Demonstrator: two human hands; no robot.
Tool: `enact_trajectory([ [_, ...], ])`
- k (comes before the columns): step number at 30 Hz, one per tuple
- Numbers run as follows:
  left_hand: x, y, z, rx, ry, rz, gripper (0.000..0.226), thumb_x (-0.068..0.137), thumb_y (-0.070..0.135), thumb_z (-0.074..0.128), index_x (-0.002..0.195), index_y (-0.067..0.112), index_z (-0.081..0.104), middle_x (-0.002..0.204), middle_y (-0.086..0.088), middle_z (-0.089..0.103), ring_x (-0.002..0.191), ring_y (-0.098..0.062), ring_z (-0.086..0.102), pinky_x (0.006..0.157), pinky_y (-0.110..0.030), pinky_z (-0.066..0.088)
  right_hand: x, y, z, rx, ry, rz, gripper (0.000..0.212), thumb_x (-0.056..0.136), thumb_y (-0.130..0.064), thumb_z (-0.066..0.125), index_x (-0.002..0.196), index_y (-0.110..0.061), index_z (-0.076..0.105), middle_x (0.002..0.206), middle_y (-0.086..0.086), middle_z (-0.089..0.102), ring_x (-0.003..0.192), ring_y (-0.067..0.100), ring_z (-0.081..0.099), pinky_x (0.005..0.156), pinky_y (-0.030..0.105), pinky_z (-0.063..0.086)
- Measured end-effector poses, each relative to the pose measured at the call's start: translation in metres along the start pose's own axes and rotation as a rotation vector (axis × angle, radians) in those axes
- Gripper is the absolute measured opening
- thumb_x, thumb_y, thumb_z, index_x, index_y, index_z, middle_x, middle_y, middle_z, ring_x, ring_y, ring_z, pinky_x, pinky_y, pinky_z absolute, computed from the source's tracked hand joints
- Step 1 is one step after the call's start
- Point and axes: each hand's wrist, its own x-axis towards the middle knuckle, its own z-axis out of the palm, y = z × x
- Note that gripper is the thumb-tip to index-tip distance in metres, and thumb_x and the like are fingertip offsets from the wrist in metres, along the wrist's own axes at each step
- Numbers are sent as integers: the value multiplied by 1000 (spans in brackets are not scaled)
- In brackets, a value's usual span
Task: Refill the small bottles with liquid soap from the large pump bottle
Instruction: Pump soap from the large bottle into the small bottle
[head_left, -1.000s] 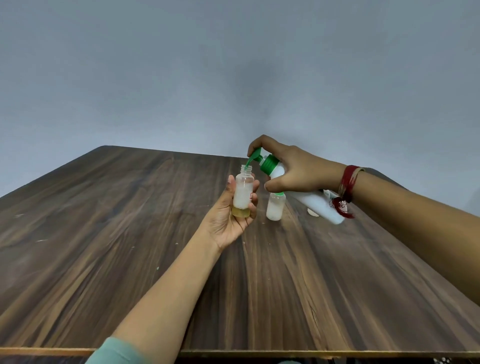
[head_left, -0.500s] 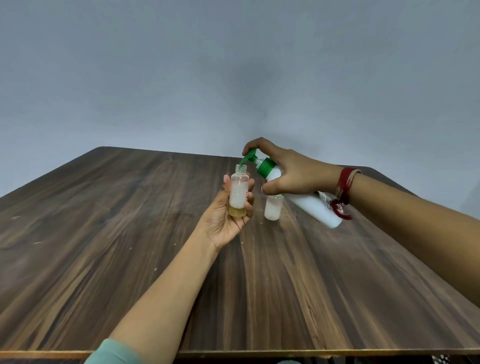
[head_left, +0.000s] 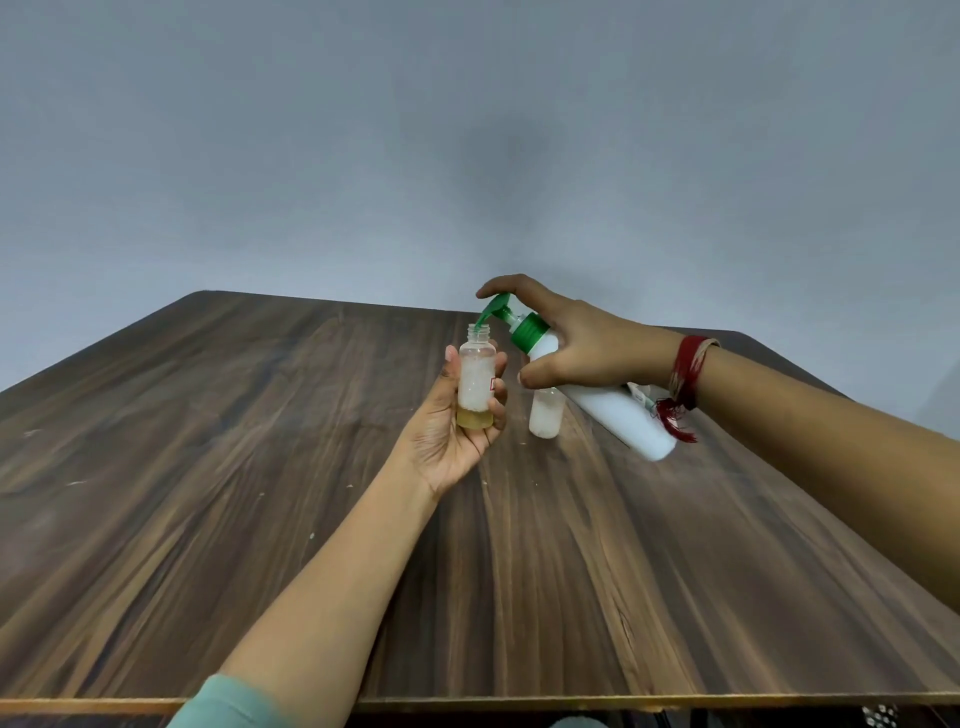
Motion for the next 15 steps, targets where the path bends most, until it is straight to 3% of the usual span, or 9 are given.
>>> enact_trajectory([
  [2,0,0,0,9,-3,-3,83,41,27,96,112,5,60,97,-10,69,70,-16,66,53,-26,57,-1,-1,-1,-3,2,-6,71,64,-28,62,129,-40,34,99,3,59,74,20,60,56,17,48],
  [8,-1,-3,2,58,5,-18,88,38,29,97,111,1,58,91,-10,69,68,-15,66,53,-25,57,-3,-4,-4,-18,16,6,58,66,-26,62,118,-35,38,82,-7,55,68,10,54,53,12,43],
  [15,0,1,2,10,13,-3,88,37,27,97,113,4,58,96,-10,70,68,-16,65,51,-25,56,-2,-2,3,18,22,18,79,62,-28,60,135,-40,33,92,-9,56,71,14,57,54,12,43],
])
